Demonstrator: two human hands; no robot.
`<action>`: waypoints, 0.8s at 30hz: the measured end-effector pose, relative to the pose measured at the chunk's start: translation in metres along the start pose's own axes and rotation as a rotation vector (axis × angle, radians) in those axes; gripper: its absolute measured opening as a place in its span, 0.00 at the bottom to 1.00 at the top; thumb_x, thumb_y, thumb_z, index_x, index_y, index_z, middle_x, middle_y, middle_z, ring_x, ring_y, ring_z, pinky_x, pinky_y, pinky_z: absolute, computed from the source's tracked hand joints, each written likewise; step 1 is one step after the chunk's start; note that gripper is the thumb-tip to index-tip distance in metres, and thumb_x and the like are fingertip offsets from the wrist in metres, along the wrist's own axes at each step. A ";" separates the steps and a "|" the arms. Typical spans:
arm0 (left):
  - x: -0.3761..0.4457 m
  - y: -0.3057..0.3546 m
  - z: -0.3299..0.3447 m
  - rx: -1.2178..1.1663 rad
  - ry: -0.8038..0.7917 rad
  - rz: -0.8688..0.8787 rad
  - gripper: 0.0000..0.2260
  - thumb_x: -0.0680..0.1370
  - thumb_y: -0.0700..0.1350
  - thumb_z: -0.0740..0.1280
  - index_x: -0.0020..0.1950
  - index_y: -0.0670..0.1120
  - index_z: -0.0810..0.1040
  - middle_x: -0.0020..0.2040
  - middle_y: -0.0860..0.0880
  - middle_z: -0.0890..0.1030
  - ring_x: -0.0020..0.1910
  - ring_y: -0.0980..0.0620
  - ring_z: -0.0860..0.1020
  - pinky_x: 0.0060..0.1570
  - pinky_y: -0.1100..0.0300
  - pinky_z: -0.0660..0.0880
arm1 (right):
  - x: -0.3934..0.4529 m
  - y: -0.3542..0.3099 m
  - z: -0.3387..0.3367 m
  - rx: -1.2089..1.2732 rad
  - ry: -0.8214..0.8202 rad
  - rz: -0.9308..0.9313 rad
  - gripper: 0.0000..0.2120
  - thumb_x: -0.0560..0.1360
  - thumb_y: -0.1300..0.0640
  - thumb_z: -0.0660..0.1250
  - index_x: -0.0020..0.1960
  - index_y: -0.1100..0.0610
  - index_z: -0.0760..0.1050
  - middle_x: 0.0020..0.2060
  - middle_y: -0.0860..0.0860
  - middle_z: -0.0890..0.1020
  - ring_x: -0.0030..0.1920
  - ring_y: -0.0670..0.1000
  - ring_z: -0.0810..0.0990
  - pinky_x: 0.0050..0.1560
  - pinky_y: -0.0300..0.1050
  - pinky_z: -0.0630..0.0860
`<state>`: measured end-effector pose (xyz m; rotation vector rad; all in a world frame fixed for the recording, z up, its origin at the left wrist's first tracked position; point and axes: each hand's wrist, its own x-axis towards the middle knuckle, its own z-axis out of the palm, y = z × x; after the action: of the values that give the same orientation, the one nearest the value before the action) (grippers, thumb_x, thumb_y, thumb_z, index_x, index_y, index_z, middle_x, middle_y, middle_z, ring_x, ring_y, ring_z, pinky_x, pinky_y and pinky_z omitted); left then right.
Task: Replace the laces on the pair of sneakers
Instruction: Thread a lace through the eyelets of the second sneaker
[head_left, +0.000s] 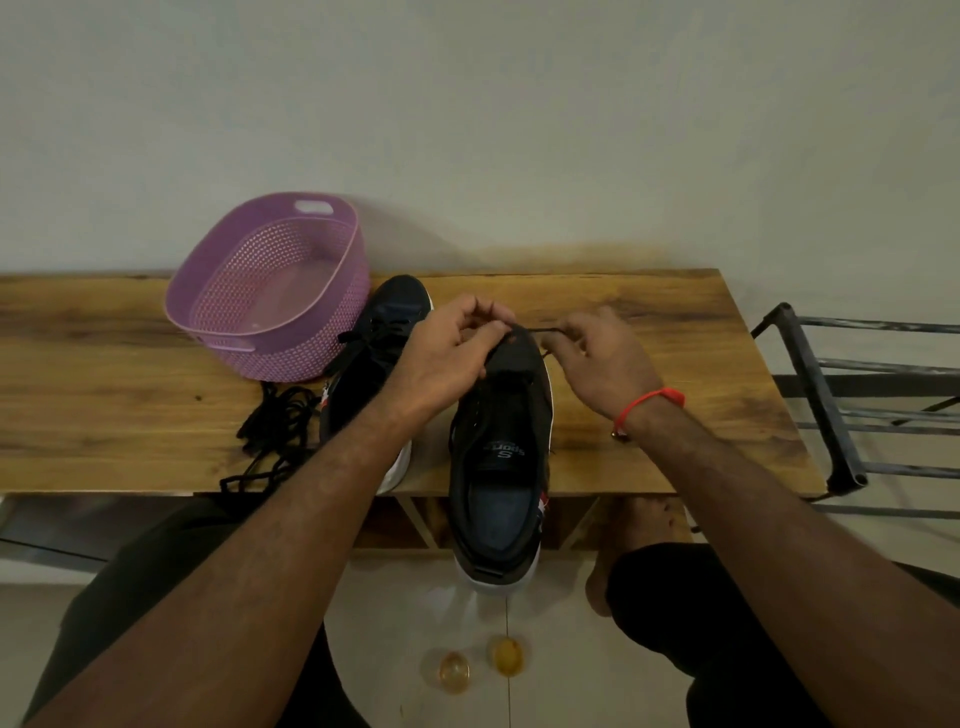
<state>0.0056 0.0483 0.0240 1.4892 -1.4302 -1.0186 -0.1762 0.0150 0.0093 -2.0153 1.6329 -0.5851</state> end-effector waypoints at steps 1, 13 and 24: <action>0.001 -0.002 -0.001 0.074 0.003 0.006 0.05 0.83 0.44 0.65 0.56 0.51 0.79 0.52 0.52 0.83 0.35 0.63 0.78 0.33 0.70 0.73 | 0.003 0.005 -0.003 -0.049 0.071 0.036 0.11 0.82 0.50 0.62 0.58 0.53 0.80 0.55 0.55 0.78 0.56 0.54 0.75 0.57 0.50 0.75; 0.001 -0.008 0.012 0.170 0.075 -0.188 0.15 0.85 0.55 0.58 0.65 0.50 0.78 0.60 0.51 0.80 0.58 0.51 0.78 0.53 0.56 0.74 | 0.035 -0.033 0.004 1.101 -0.127 0.069 0.09 0.79 0.64 0.65 0.56 0.56 0.80 0.57 0.53 0.83 0.61 0.54 0.78 0.56 0.52 0.76; 0.014 0.009 -0.011 -0.771 0.227 -0.303 0.13 0.85 0.54 0.58 0.54 0.50 0.81 0.44 0.54 0.83 0.40 0.56 0.75 0.37 0.59 0.67 | 0.010 -0.034 -0.004 0.842 -0.350 -0.004 0.16 0.82 0.49 0.63 0.45 0.61 0.80 0.31 0.55 0.80 0.38 0.56 0.80 0.45 0.47 0.78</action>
<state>0.0134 0.0344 0.0362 1.1914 -0.5420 -1.3339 -0.1504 0.0104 0.0337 -1.3845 0.9376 -0.7156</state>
